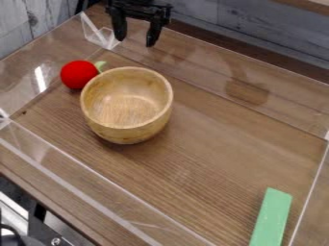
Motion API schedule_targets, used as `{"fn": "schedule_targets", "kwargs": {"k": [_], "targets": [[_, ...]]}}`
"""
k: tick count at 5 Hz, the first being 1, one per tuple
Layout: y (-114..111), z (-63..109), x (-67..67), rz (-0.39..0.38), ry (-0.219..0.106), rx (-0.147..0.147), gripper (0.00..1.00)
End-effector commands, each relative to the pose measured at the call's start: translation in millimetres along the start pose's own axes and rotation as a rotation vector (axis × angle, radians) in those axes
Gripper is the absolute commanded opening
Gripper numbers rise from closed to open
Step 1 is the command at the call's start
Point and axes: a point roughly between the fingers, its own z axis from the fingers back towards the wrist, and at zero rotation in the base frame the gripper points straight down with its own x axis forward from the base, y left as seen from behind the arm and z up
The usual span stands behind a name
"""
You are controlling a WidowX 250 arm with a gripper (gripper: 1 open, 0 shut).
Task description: Move the red object to the left side of the table
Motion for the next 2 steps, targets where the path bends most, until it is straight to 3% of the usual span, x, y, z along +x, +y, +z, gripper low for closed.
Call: {"fn": "schedule_targets", "kwargs": {"k": [1, 2], "targets": [[-1.1, 14.3, 0.5, 0.000, -0.047, 0.014, 1.00], [-0.6, 12.5, 0.2, 0.006, -0.041, 0.022, 1.00]]}}
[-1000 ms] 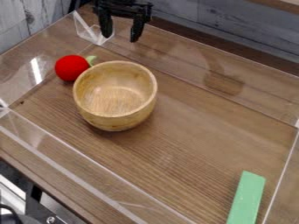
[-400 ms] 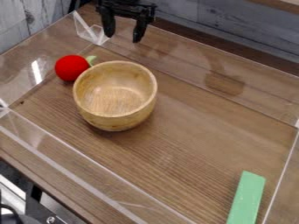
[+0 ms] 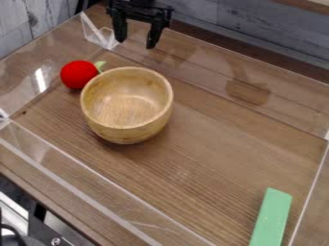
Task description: Move the red object to the left side of the table
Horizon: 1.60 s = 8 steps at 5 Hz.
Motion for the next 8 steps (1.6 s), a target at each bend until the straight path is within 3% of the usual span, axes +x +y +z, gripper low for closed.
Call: {"fn": "schedule_targets", "kwargs": {"k": [1, 4, 7, 8], "targets": [[-2.1, 14.5, 0.8, -0.001, -0.038, 0.011, 1.00], [-4.6, 21.1, 4.6, 0.022, -0.017, 0.013, 1.00], [41.6, 33.3, 0.7, 0.095, -0.004, -0.029, 1.00], [54.4, 30.9, -0.4, 0.112, 0.007, -0.030, 1.00]]}}
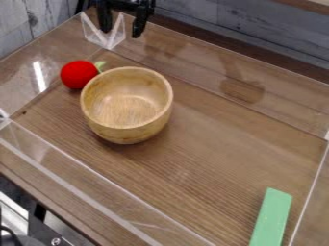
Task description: Move the red object to the left side of the table
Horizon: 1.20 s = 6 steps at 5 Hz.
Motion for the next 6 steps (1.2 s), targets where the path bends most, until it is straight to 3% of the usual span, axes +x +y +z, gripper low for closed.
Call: {"fn": "schedule_targets", "kwargs": {"k": [1, 4, 6], "targets": [[13.4, 21.5, 3.7, 0.012, -0.069, 0.009, 1.00], [26.1, 14.2, 8.3, 0.019, -0.041, 0.023, 1.00], [34.6, 13.2, 3.5, 0.027, -0.020, 0.017, 1.00]]}}
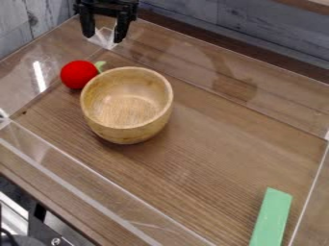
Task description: Move the red object to the left side of the table
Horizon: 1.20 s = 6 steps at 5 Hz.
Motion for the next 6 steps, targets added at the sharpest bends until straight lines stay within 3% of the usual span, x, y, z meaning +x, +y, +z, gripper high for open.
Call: {"fn": "schedule_targets", "kwargs": {"k": [1, 6], "targets": [[10.9, 24.1, -4.7, 0.011, -0.061, -0.002, 1.00], [20.3, 15.5, -6.5, -0.027, -0.015, 0.004, 1.00]]}}
